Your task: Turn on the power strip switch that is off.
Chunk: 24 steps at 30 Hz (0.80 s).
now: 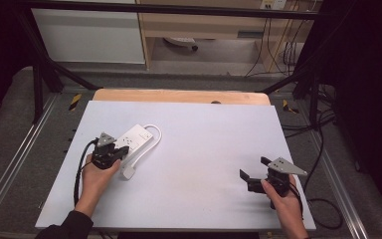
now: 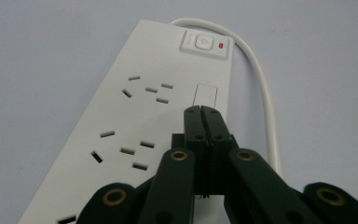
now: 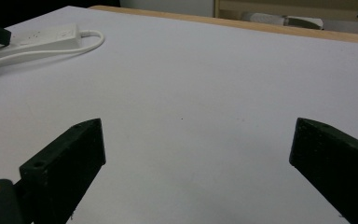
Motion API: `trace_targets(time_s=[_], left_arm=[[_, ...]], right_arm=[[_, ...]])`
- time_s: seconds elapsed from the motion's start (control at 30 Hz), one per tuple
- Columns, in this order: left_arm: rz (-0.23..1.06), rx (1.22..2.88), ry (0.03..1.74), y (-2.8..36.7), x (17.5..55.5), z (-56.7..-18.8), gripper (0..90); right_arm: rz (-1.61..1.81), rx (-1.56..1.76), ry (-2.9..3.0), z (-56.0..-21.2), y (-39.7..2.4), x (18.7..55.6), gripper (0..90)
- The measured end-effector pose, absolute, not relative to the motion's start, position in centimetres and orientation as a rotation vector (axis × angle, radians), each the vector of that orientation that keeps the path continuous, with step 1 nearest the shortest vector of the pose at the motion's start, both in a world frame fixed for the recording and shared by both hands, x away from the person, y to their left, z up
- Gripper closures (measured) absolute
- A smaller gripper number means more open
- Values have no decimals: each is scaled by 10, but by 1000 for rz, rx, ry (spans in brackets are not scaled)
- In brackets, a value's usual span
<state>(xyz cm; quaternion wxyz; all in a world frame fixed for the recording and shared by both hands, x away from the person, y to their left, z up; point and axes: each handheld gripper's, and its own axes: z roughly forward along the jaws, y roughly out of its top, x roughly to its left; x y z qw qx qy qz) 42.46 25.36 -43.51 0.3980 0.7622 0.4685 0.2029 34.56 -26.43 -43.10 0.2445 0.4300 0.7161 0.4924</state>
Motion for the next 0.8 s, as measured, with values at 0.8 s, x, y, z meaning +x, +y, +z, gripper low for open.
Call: trace_targets(time_s=[0.8], left_arm=[[512,1944,1192,252,427,-436,900]], right_arm=[[1345,1174,1953,-431,-265,345,38]])
